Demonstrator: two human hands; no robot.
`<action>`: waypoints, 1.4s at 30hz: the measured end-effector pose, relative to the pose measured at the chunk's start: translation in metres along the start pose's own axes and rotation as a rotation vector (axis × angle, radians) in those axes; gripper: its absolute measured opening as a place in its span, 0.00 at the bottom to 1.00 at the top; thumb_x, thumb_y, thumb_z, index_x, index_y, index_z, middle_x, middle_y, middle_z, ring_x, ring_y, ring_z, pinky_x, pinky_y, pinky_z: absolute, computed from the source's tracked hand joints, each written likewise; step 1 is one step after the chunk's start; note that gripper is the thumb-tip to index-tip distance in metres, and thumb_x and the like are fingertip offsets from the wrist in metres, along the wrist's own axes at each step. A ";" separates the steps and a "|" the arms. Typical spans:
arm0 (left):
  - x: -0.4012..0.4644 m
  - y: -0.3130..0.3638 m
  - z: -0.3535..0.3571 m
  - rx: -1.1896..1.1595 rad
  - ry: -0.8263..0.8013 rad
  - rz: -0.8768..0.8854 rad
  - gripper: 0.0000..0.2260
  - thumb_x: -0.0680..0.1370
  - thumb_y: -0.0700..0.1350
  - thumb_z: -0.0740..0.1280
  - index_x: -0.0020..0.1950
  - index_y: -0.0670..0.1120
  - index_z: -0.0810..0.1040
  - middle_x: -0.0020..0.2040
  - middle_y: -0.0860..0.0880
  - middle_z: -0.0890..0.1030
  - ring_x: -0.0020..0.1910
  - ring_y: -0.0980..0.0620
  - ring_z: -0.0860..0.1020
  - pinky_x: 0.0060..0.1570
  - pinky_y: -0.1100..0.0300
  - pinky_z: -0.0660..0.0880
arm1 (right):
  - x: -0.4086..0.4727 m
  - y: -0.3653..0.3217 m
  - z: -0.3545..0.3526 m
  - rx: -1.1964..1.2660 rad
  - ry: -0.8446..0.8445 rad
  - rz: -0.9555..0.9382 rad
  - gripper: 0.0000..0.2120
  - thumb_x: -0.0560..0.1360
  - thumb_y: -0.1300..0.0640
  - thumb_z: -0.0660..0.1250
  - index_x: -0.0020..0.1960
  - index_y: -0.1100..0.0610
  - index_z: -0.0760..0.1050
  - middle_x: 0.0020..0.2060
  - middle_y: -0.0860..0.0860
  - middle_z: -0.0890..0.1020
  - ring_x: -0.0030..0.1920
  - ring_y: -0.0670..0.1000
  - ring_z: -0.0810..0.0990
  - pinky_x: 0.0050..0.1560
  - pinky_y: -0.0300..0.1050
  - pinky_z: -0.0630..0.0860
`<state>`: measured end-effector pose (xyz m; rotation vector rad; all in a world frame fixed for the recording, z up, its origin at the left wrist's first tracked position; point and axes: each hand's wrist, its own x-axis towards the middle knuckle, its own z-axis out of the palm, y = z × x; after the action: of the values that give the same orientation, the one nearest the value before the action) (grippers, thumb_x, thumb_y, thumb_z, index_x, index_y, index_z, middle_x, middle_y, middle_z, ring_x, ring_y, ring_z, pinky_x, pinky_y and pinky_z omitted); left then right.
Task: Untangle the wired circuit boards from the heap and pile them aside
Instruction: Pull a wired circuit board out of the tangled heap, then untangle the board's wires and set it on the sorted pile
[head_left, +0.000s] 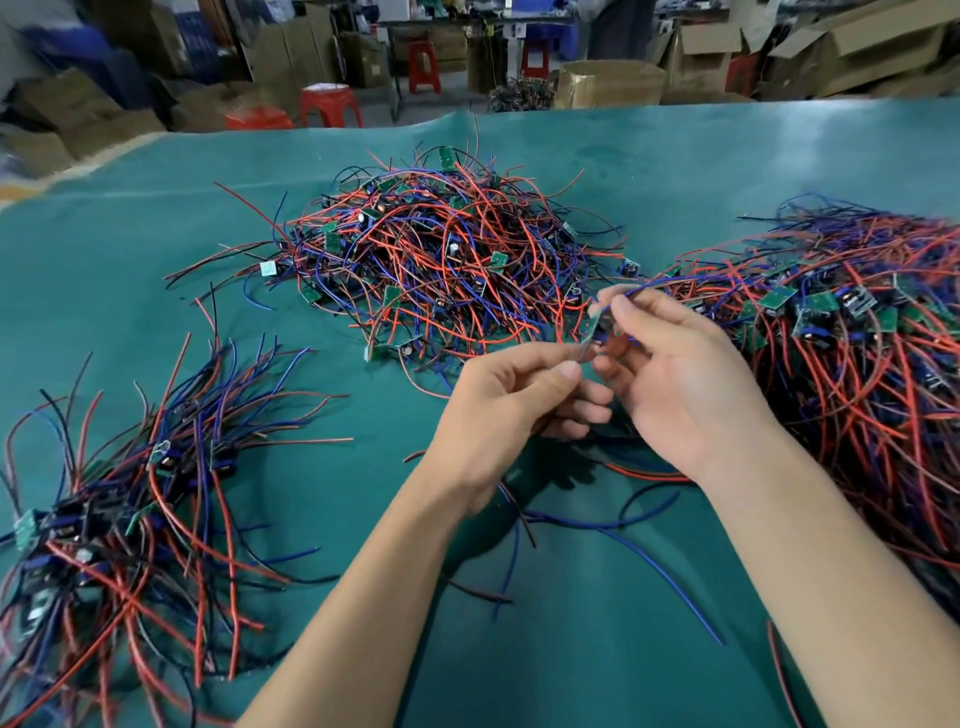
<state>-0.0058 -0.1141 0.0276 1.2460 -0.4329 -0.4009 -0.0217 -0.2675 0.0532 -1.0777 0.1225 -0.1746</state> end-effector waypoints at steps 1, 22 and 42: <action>-0.001 0.002 -0.003 -0.025 -0.057 -0.032 0.10 0.81 0.36 0.62 0.61 0.40 0.79 0.44 0.42 0.85 0.40 0.49 0.84 0.42 0.61 0.79 | 0.001 -0.002 0.000 0.065 0.020 0.028 0.07 0.81 0.62 0.63 0.48 0.55 0.79 0.41 0.49 0.83 0.33 0.45 0.78 0.33 0.36 0.72; 0.003 0.000 -0.001 -0.214 0.091 -0.283 0.11 0.80 0.36 0.65 0.39 0.43 0.81 0.40 0.44 0.81 0.40 0.49 0.82 0.43 0.59 0.81 | 0.005 0.019 -0.006 -0.768 0.057 -0.347 0.08 0.74 0.56 0.76 0.37 0.48 0.83 0.32 0.46 0.83 0.34 0.47 0.81 0.40 0.51 0.78; 0.001 0.000 0.004 -0.100 -0.037 -0.292 0.13 0.84 0.43 0.59 0.59 0.35 0.77 0.34 0.50 0.72 0.31 0.56 0.73 0.31 0.67 0.69 | 0.009 0.015 -0.014 -0.830 0.172 -0.397 0.06 0.72 0.53 0.74 0.36 0.47 0.82 0.31 0.41 0.84 0.32 0.40 0.80 0.38 0.43 0.79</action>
<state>-0.0064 -0.1177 0.0291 1.2082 -0.2582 -0.6871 -0.0141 -0.2750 0.0334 -1.9113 0.1375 -0.6103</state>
